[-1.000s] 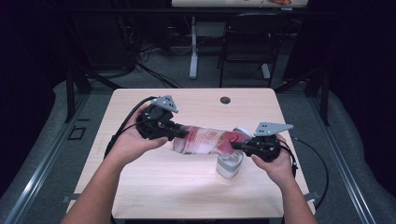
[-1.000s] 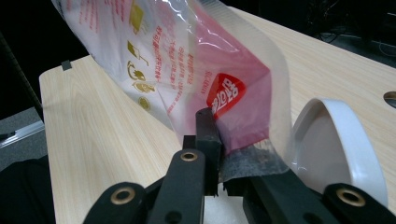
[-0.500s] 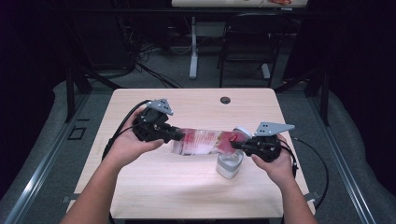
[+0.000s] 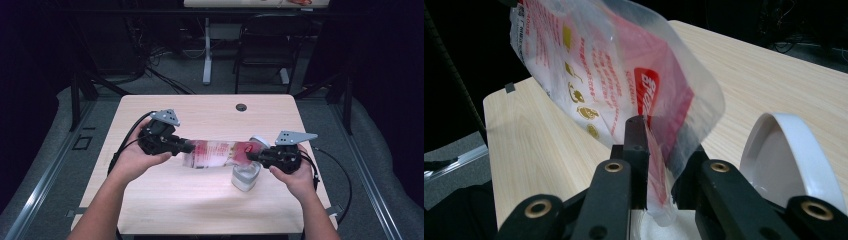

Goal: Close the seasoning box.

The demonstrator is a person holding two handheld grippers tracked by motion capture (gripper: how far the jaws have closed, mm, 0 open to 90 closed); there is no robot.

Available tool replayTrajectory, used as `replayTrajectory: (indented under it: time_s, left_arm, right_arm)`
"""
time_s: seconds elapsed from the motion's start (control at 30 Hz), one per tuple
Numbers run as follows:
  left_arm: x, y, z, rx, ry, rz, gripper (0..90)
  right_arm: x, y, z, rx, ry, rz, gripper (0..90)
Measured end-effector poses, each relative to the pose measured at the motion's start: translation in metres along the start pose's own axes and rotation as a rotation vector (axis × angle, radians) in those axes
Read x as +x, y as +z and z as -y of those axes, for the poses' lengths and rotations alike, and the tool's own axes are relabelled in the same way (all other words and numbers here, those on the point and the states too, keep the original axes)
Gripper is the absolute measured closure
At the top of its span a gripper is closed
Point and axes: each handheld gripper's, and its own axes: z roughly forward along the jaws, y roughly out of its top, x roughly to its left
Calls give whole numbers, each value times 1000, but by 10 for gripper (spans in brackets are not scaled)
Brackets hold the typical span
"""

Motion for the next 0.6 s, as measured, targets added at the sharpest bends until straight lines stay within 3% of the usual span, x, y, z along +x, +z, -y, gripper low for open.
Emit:
replayTrajectory:
  time_s: [0.2, 0.6]
  left_arm:
    - [2, 0, 5, -19, -12, 4, 800]
    - [6, 2, 13, -43, -27, 12, 796]
  right_arm:
    - [-1, 4, 12, 29, 23, -8, 770]
    - [-5, 5, 25, -4, 59, -28, 760]
